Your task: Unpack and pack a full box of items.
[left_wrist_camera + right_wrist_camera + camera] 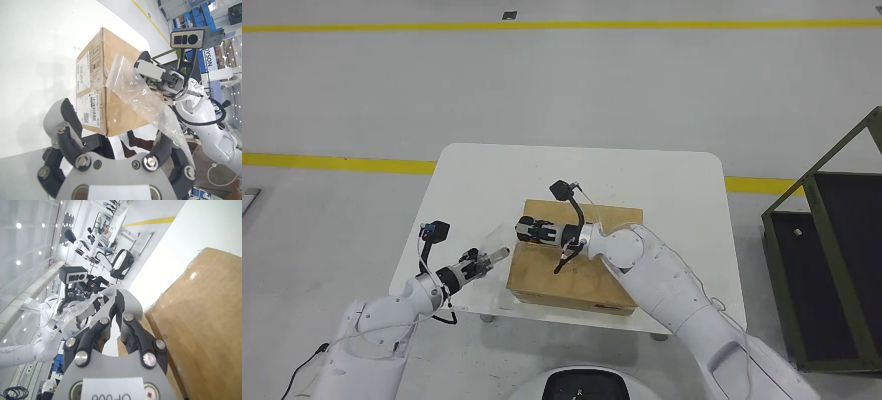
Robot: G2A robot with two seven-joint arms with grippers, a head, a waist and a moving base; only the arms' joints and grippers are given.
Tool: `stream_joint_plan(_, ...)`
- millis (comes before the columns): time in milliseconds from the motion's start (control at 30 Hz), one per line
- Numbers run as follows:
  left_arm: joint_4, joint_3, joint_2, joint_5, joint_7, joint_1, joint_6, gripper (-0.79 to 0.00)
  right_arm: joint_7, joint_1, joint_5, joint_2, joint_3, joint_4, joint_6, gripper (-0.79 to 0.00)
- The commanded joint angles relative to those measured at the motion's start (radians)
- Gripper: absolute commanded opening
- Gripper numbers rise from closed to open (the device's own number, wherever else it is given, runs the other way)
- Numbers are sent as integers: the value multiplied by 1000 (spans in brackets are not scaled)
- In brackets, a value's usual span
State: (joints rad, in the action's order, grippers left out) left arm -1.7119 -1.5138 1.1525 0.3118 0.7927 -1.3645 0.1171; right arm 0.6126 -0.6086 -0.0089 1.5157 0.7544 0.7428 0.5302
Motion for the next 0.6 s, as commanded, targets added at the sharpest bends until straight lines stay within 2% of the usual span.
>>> stream_joint_plan(0, -2, 1, -2, -1, 5, -2, 0, 0, -1, 10, -5, 9, -11, -23, -10, -785)
stream_joint_plan(367, -75, -37, -21, -18, 105, -22, 32, 0, -33, 57, -12, 57, -43, -127, -45, -785)
stream_joint_plan(567, -107, -71, -27, -84, 104, -33, 12, 0, -36, 72, -12, 75, -48, -164, -40, -785)
